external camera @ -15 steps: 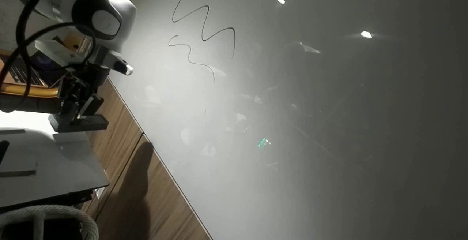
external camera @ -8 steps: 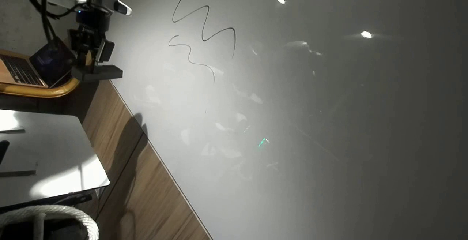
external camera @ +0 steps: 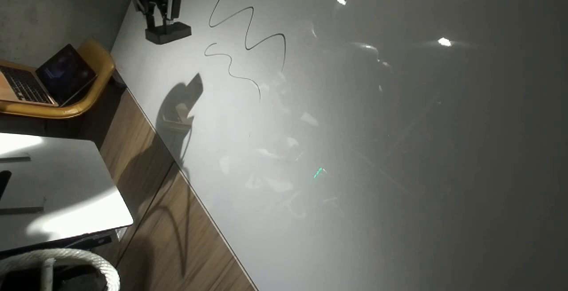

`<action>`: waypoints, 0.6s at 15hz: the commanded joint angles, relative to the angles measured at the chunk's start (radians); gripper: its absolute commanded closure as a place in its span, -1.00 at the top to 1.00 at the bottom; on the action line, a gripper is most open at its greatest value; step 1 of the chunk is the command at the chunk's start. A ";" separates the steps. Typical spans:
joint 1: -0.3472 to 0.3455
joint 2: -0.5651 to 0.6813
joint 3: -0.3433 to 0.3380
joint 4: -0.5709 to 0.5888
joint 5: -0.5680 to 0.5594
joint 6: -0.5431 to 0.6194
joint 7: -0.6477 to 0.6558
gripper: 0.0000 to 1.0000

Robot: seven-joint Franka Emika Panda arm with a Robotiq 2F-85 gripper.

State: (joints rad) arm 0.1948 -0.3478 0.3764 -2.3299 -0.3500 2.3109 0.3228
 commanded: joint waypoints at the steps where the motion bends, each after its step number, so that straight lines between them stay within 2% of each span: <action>1: -0.027 0.117 0.013 0.196 -0.055 0.004 -0.012 -0.43; 6: 0.004 0.290 0.044 0.453 -0.159 -0.016 0.018 -0.43; 9: 0.044 0.379 0.035 0.588 -0.229 -0.030 0.022 -0.43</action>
State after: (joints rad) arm 0.2046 -0.0718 0.4154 -1.8962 -0.5093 2.3130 0.3286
